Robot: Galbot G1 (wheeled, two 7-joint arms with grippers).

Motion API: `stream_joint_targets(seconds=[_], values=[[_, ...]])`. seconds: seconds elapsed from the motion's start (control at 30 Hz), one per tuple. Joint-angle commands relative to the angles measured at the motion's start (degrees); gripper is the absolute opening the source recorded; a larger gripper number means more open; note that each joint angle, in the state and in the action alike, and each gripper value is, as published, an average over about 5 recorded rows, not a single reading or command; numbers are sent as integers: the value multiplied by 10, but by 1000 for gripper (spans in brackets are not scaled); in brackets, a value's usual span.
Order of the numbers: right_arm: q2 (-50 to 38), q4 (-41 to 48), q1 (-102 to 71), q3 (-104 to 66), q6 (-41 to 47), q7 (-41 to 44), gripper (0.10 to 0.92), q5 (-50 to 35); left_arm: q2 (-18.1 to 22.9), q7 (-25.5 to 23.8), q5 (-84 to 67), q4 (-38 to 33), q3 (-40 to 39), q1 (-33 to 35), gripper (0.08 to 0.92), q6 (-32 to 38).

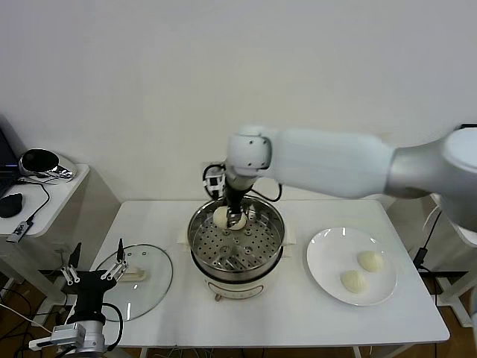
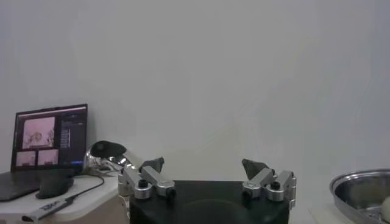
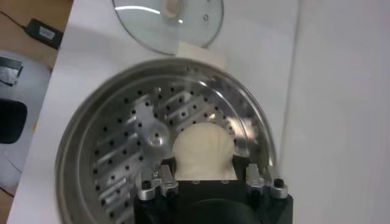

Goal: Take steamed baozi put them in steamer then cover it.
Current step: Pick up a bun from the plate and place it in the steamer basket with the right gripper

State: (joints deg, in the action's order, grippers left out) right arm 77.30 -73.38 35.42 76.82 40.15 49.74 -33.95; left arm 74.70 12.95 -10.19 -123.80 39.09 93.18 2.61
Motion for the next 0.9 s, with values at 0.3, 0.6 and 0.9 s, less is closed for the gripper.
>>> stream_joint_targets(seconds=[0.3,0.6,0.9], values=[[80,89,-72,-4,14,-12,585,20,2,0,0,1,-5,0,823,2],[76,95,-91,-9,14,-21,607,28,2,0,0,-3,-5,2,823,4],[12,28,-26,-17,11,16,809,20,2,0,2,-8,-6,1,823,1]])
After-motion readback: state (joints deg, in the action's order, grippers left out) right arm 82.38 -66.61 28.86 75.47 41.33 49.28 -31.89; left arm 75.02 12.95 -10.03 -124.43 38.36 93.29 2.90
